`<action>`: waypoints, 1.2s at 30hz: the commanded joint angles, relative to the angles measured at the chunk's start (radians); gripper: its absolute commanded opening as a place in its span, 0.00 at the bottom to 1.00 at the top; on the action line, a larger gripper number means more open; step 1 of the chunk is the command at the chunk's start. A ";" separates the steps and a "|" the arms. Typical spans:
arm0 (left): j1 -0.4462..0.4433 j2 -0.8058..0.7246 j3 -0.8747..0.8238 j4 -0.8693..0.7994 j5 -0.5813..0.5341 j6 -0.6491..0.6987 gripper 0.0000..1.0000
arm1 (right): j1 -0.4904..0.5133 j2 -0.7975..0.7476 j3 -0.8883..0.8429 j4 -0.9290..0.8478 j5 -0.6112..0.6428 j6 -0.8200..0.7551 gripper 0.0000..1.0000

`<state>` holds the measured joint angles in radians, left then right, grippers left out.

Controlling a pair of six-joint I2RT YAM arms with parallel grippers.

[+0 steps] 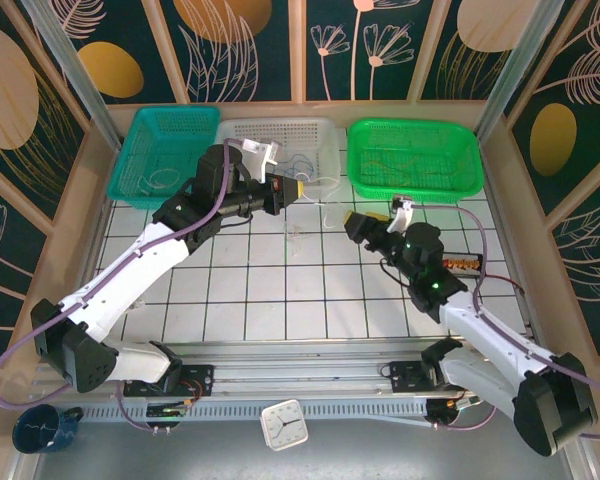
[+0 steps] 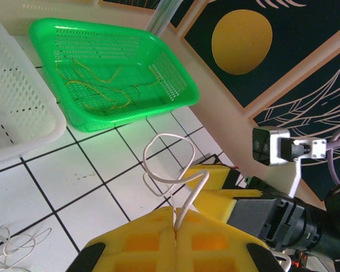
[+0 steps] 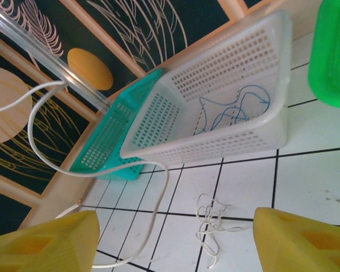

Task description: Untangle the cables

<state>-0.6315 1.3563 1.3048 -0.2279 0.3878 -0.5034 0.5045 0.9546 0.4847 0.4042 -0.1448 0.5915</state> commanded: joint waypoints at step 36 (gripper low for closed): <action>0.089 -0.024 0.215 0.071 -0.163 -0.026 0.00 | 0.116 0.483 -0.068 0.395 -0.035 0.107 0.00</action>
<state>-0.5747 1.3563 1.4902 -0.1925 0.2714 -0.5255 0.6174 1.4174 0.4290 0.7437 -0.2077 0.6884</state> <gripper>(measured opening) 0.043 0.057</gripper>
